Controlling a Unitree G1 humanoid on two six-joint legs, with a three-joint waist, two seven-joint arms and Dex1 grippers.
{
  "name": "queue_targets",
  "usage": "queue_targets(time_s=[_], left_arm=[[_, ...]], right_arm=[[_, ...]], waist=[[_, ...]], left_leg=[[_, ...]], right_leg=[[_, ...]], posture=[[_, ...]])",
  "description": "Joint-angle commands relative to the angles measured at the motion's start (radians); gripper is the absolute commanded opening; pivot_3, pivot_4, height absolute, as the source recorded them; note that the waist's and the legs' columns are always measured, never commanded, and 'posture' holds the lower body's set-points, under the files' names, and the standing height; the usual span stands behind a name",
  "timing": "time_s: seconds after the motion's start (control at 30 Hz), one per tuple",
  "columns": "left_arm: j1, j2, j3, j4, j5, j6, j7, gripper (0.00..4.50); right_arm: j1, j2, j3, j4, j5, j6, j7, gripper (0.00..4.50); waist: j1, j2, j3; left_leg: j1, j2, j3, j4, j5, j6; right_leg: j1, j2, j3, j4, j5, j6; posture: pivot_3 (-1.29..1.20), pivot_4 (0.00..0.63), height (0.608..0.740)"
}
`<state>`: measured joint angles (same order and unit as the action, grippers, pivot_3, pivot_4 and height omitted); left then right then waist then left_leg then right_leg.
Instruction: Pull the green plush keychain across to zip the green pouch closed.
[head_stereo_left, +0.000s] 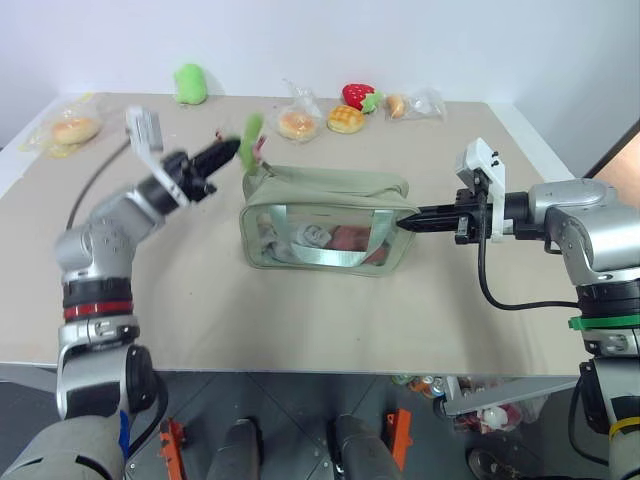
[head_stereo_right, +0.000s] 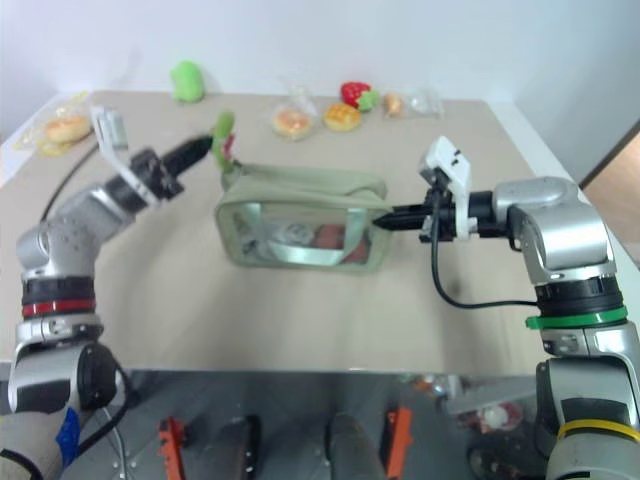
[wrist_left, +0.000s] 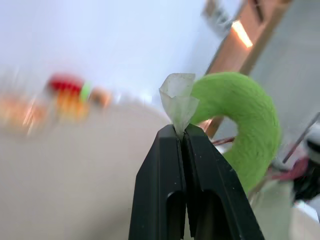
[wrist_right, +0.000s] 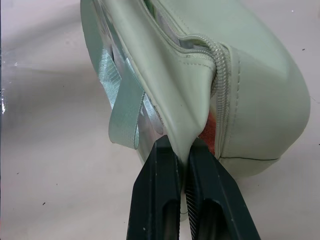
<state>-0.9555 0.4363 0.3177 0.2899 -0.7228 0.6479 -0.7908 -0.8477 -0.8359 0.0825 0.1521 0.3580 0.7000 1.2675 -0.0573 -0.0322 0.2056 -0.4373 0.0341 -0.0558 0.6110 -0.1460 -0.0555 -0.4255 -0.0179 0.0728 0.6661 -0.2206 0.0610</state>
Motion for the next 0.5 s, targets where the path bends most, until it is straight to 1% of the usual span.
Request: queue_targets(time_s=[0.03, 0.13, 0.27, 0.3, 0.4, 0.5], left_arm=[[-0.071, -0.02, -0.066, -0.091, 0.023, -0.046, -0.014, 0.02], [-0.079, -0.018, -0.164, -0.154, 0.065, -0.06, -0.064, 0.02], [-0.03, 0.027, -0.337, -0.207, 0.204, -0.142, -0.167, 0.02], [-0.018, 0.037, -0.361, -0.208, 0.227, -0.161, -0.189, 0.02], [-0.014, 0.037, -0.357, -0.189, 0.221, -0.158, -0.211, 0.02], [-0.04, 0.034, -0.319, -0.164, 0.193, -0.109, -0.199, 0.92]], right_arm=[[-0.026, -0.001, -0.017, -0.011, 0.01, -0.014, 0.005, 0.0], [-0.024, 0.0, -0.019, -0.013, 0.011, -0.013, 0.001, 0.0], [-0.007, -0.007, -0.033, -0.031, 0.019, -0.007, -0.006, 0.0], [-0.002, -0.009, -0.036, -0.036, 0.022, -0.004, -0.008, 0.0], [0.006, -0.013, -0.041, -0.044, 0.024, 0.0, -0.016, 0.0], [0.013, -0.015, -0.046, -0.053, 0.031, 0.007, -0.021, 0.0]], waist=[[0.001, 0.0, 0.0], [-0.001, 0.0, 0.0], [-0.001, 0.0, 0.0], [-0.002, 0.0, 0.0], [-0.002, 0.0, 0.0], [-0.002, 0.0, 0.0]], left_leg=[[0.0, 0.0, 0.0, 0.0, 0.0, 0.0], [0.0, 0.0, 0.0, 0.0, 0.0, 0.0], [0.0, -0.001, 0.0, 0.0, 0.0, 0.0], [0.0, -0.001, 0.0, 0.0, 0.0, 0.0], [0.0, -0.001, 0.0, 0.0, 0.0, 0.0], [0.0, -0.001, 0.0, 0.0, 0.0, 0.0]], right_leg=[[0.0, 0.0, 0.0, 0.0, 0.0, 0.0], [0.0, 0.0, 0.0, 0.0, 0.0, 0.0], [0.0, 0.0, 0.001, 0.0, 0.0, 0.0], [0.0, 0.0, 0.001, 0.0, 0.0, 0.0], [0.0, 0.0, 0.001, 0.0, 0.0, 0.0], [0.0, 0.0, 0.001, 0.0, 0.0, 0.0]], posture=[[0.0, 0.15, 0.74], [0.0, 0.15, 0.74], [0.0, 0.15, 0.74], [0.0, 0.15, 0.74], [0.0, 0.15, 0.74], [0.0, 0.15, 0.74]])
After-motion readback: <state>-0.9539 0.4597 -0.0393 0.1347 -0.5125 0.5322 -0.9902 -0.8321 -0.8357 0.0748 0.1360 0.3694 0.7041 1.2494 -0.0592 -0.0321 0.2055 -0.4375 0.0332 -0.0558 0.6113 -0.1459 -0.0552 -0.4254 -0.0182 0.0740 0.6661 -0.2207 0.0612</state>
